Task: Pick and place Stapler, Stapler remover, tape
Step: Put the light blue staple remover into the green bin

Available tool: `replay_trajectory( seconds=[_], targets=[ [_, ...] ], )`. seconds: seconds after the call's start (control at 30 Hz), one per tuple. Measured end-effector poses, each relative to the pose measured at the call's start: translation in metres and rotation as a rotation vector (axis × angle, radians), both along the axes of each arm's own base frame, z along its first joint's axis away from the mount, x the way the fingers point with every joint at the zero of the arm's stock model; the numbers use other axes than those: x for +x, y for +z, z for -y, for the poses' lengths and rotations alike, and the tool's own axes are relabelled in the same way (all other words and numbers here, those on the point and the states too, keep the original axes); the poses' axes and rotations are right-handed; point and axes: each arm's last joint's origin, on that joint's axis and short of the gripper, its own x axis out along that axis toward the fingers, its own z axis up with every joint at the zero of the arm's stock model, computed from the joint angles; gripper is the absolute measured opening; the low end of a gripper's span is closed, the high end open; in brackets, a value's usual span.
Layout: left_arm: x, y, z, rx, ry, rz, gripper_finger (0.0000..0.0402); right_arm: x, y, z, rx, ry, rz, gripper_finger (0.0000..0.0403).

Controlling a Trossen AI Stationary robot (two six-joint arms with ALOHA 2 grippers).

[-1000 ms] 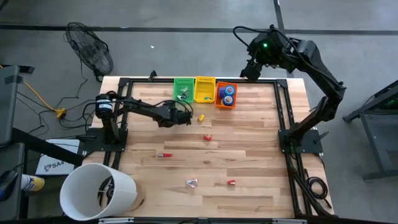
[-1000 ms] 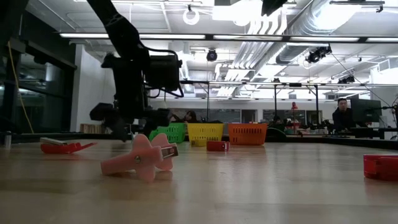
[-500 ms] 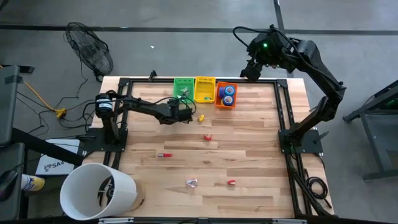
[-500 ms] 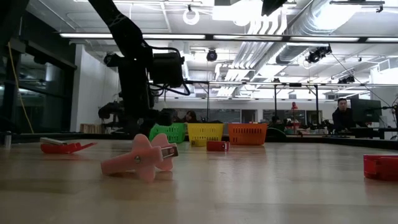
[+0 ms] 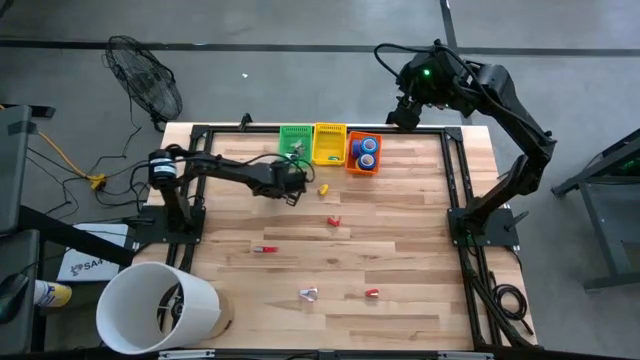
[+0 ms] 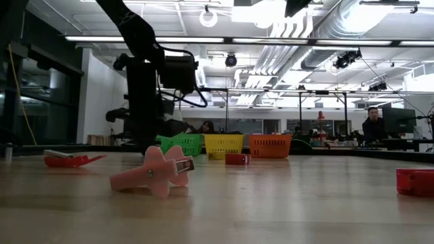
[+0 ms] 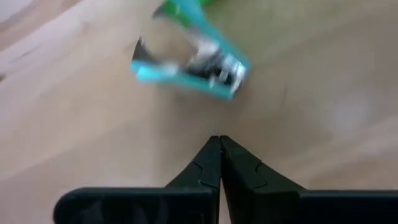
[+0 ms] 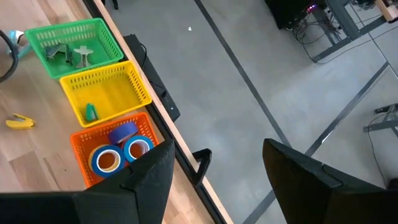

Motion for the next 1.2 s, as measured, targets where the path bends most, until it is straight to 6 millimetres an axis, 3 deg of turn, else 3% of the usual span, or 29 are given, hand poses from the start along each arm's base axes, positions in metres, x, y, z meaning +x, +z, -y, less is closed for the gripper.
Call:
replay_trajectory(
  seconds=[0.27, 0.53, 0.67, 1.0, 1.2],
  targets=[
    [-0.019, 0.016, 0.005, -0.064, -0.021, -0.116, 0.0001, 0.0, 0.0, 0.0, 0.002, 0.003, 0.0, 0.0236],
    [-0.012, 0.016, 0.003, -0.04, 0.001, -0.025, 0.0008, 0.0, 0.0, 0.0, -0.005, 0.014, -0.011, 0.0236],
    [-0.01, 0.017, 0.003, -0.033, 0.032, 0.001, 0.0042, 0.0, 0.0, 0.0, -0.005, 0.015, -0.011, 0.0236],
    [-0.009, 0.018, 0.002, -0.022, 0.199, 0.083, 0.0177, 0.001, -0.001, 0.0, 0.064, 0.081, 0.033, 0.0236],
    [-0.011, 0.035, 0.003, -0.008, 0.144, 0.123, 0.02, -0.001, 0.0, 0.004, 0.072, 0.065, 0.052, 0.0236]
  ],
)
